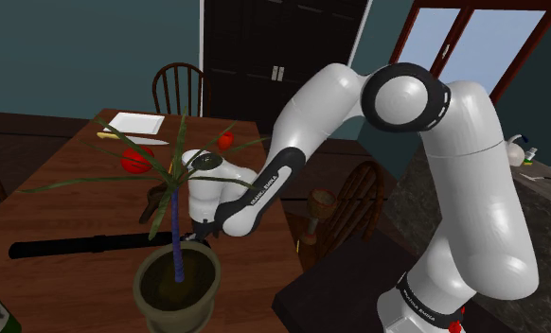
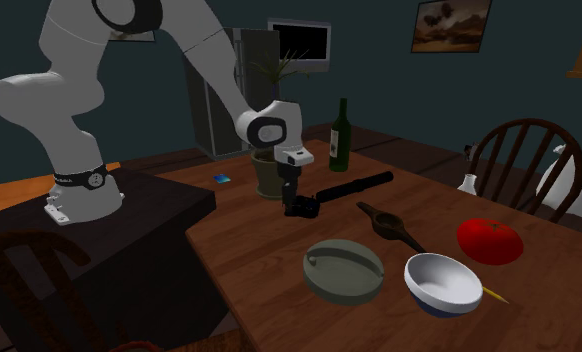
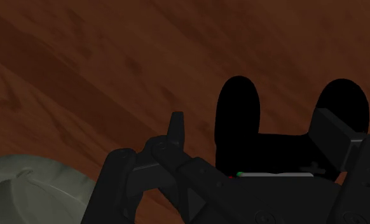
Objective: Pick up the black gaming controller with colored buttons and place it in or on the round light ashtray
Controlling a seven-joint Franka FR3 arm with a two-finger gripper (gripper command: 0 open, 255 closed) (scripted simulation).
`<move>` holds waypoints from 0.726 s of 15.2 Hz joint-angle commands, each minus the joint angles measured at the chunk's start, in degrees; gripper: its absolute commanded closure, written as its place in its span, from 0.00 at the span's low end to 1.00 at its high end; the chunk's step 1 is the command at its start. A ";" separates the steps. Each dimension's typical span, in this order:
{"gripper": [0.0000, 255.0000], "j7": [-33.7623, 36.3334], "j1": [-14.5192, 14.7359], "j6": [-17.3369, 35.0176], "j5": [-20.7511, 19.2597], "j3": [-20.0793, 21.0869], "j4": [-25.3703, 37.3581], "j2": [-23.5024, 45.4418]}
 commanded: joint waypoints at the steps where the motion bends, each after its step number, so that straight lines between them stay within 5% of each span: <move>1: 0.00 0.32 0.32 0.89 -0.50 -0.57 0.42 1.25; 10: 0.00 0.41 0.43 1.12 -0.63 -0.74 0.61 1.66; 11: 1.00 0.41 0.43 1.12 -0.63 -0.74 0.61 1.66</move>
